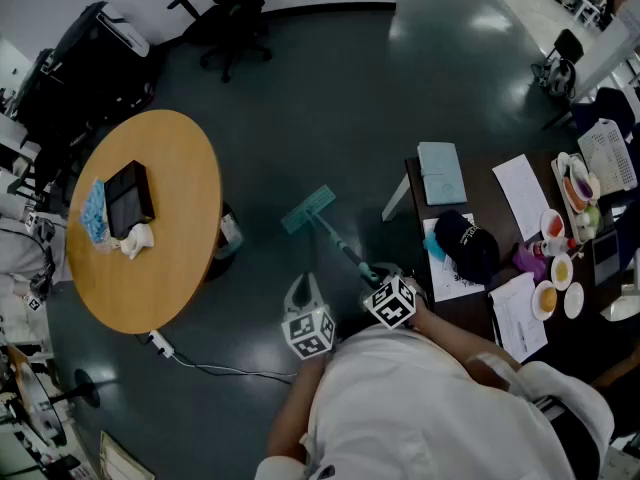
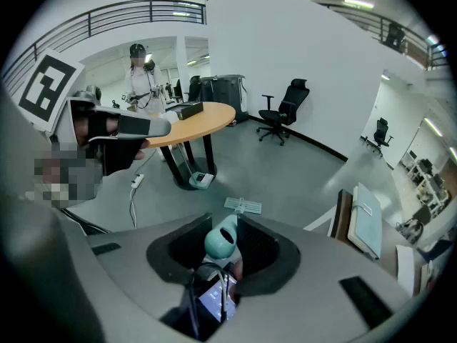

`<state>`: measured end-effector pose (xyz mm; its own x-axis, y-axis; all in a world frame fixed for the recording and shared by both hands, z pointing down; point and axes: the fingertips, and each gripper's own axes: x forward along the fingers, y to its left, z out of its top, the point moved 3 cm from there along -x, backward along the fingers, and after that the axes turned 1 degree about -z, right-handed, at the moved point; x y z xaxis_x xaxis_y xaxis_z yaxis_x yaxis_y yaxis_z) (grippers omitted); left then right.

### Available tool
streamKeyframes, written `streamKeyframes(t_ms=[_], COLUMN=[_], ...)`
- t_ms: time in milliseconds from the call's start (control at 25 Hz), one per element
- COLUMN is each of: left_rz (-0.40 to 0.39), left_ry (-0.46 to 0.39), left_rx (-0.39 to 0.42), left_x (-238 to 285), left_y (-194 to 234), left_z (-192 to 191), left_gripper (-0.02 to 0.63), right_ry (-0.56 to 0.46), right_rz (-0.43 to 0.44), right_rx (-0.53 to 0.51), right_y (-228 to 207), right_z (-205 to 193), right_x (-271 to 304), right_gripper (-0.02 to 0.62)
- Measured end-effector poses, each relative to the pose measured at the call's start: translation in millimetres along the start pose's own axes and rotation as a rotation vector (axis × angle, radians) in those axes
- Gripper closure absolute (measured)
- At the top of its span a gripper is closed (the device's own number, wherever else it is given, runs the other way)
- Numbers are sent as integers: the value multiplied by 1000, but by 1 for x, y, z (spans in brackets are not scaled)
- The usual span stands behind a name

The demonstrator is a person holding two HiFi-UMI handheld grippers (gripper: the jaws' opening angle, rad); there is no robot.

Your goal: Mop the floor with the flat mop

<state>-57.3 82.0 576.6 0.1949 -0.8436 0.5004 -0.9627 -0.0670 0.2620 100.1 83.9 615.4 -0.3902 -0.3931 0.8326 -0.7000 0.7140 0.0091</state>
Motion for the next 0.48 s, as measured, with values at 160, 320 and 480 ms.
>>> streamKeyframes(t_ms=[160, 320, 480], left_rz=[3, -1, -3], left_ry=[1, 2, 2], left_rx=[-3, 0, 0], left_x=[-1, 0, 2], left_y=[0, -2, -3], left_z=[-1, 1, 1], left_gripper=[601, 601, 601], right_ry=[0, 2, 1], right_rz=[2, 7, 6], right_rx=[-5, -7, -24], right_y=[0, 0, -1], right_z=[-1, -1, -1], right_x=[0, 0, -1], right_gripper=[481, 480, 480])
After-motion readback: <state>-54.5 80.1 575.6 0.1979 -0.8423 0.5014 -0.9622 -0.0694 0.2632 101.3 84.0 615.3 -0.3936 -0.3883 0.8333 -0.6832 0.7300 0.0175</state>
